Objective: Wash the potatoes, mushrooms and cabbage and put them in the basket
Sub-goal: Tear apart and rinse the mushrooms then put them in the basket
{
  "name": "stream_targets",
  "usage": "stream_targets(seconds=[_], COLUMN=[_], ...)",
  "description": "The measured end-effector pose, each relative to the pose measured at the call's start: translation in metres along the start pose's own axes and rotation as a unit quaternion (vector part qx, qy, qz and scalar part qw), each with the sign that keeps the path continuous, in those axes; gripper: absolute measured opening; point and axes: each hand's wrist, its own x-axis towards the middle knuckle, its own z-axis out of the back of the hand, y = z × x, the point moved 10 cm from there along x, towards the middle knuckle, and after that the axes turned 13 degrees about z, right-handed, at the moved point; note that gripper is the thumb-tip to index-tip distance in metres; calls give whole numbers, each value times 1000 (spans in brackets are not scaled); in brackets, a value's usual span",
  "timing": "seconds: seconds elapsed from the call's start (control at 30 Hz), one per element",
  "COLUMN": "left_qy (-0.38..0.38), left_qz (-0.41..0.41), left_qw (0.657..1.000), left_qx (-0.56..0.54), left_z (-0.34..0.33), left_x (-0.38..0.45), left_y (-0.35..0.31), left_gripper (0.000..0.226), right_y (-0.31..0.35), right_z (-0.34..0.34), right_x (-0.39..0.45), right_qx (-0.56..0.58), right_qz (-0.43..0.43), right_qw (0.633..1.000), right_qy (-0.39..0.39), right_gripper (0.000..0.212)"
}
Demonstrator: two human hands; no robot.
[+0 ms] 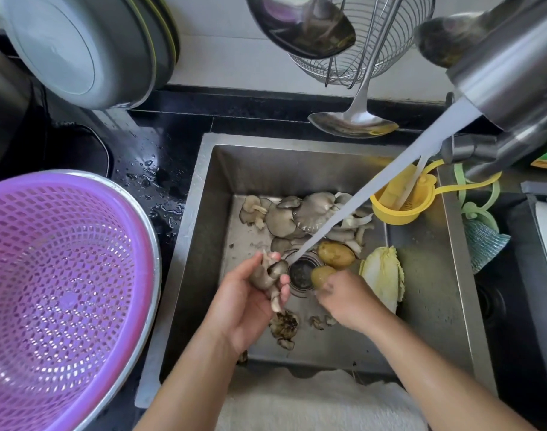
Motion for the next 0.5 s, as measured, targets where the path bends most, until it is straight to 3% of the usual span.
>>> stream_targets(seconds=[0.07,0.13,0.17,0.23,0.3,0.33,0.4,0.5], left_qy=[11,16,14,-2,-15,-22,-37,-49], left_qz=[-5,-16,-28,-66,-102,-110,-115,-130], left_qw=[1000,1000,999,997,990,988,987,984], left_qx=[-8,-5,6,51,96,104,104,112], left_z=[-8,-12,-12,-13,-17,-19,-20,-18], left_x=[-3,-3,-2,0,-1,-2,-5,-7], left_y=[-2,-3,-4,-7,-9,-8,-8,-10], left_gripper=[24,21,20,20,22,23,25,20], right_y=[-3,7,14,28,50,60,70,70], right_z=[-7,3,8,5,-18,-25,-27,-19], right_x=[-3,-9,-12,-20,-30,-33,-34,-28], right_qx=[-45,-62,-17,218,456,498,488,429], right_qz=[-21,-10,3,1,-36,-32,0,40], right_qw=[999,998,999,974,889,866,873,902], right_qy=[13,-19,-48,-63,1,23,29,5], right_gripper=[22,26,31,43,41,36,26,31])
